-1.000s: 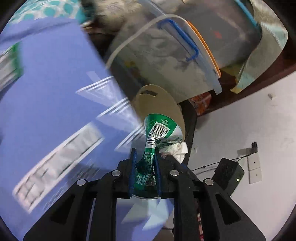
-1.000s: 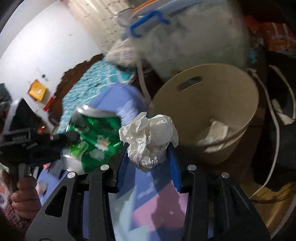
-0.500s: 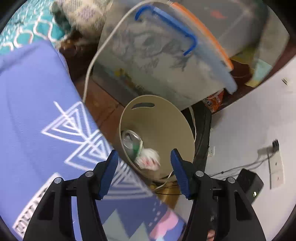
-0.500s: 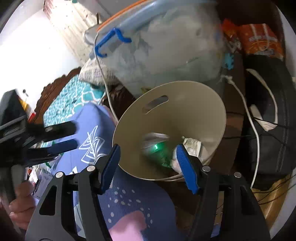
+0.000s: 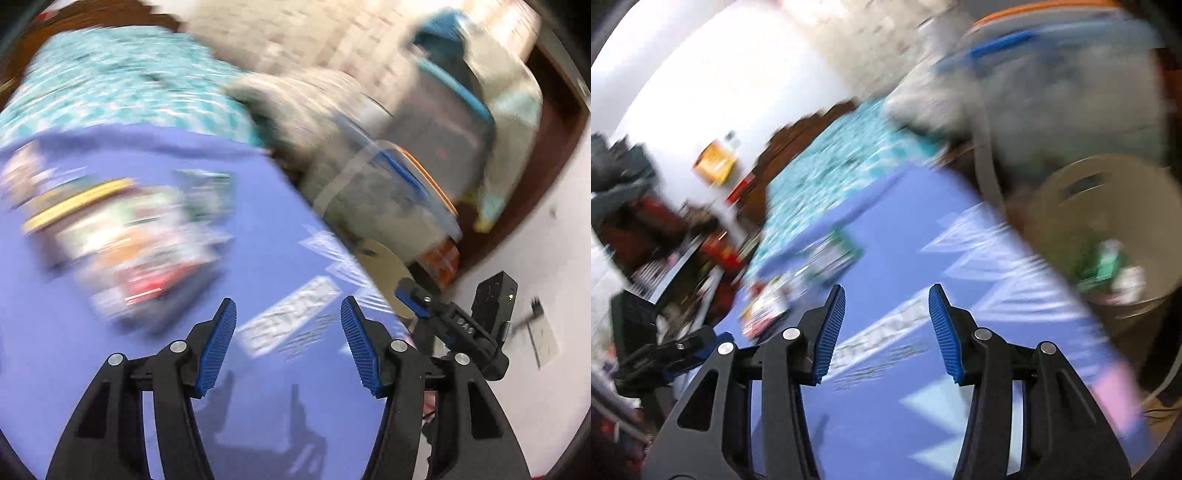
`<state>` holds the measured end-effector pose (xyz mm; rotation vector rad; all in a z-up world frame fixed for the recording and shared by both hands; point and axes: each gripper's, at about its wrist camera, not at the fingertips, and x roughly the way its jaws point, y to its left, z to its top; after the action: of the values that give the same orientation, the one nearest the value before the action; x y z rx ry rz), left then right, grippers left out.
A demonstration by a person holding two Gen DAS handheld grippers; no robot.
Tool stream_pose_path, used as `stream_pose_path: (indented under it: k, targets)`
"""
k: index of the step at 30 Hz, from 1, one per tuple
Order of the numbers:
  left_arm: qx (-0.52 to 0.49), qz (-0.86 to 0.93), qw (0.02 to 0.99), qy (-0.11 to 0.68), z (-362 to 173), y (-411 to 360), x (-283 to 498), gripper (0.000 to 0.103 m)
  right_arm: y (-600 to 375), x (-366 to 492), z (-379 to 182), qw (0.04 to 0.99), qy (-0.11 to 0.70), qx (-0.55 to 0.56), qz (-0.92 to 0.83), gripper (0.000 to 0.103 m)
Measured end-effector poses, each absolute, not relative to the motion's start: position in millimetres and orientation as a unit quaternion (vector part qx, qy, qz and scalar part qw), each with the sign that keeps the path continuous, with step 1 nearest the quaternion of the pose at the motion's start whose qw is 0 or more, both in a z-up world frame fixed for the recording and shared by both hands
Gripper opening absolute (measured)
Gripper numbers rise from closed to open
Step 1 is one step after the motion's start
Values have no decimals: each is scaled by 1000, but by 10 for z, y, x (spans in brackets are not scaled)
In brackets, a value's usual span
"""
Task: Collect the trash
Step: 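Grasp the pink paper cup with left gripper while right grasps the white snack packet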
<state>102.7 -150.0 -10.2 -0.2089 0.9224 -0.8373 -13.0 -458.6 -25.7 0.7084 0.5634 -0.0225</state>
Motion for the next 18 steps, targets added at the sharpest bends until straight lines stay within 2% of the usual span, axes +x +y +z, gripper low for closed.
stream_pose_path:
  k: [8, 14, 18]
  targets:
    - [-218, -231, 857, 405, -185, 572, 1077, 56, -3392, 1038, -115, 892, 339, 283, 97, 50]
    - [-257, -128, 878, 383, -221, 1595, 916, 56, -3098, 1774, -202, 887, 375, 255, 85, 51]
    - [-284, -98, 870, 391, -364, 1991, 876, 56, -2954, 1844, -376, 868, 397, 278, 108, 51]
